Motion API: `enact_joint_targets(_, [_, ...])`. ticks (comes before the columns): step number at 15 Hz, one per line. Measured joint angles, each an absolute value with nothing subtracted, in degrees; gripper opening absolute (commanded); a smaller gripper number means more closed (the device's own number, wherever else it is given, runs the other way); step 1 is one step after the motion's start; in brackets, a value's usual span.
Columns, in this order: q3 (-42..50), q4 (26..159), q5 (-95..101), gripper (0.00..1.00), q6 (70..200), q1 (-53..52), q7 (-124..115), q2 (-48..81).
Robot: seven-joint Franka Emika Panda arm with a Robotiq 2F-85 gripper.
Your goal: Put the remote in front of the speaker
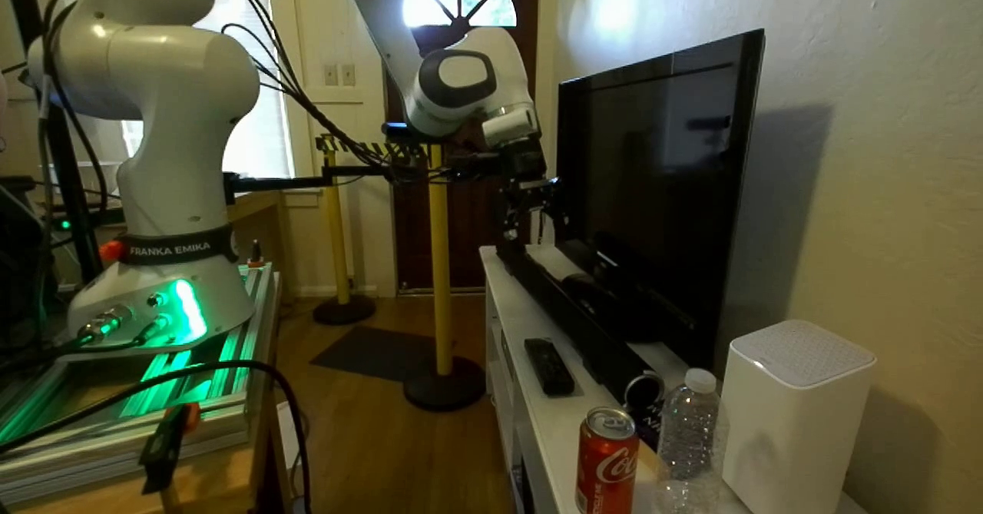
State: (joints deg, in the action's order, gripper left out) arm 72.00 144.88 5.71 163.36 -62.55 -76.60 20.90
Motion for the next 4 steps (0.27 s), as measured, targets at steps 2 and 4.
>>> enact_joint_targets(2, [73.52,144.82,6.08,1.0,163.22,-64.22,-76.57,20.61])
enact_joint_targets(4, [72.6,144.96,6.08,1.0,163.23,-63.23,-76.57,20.99])
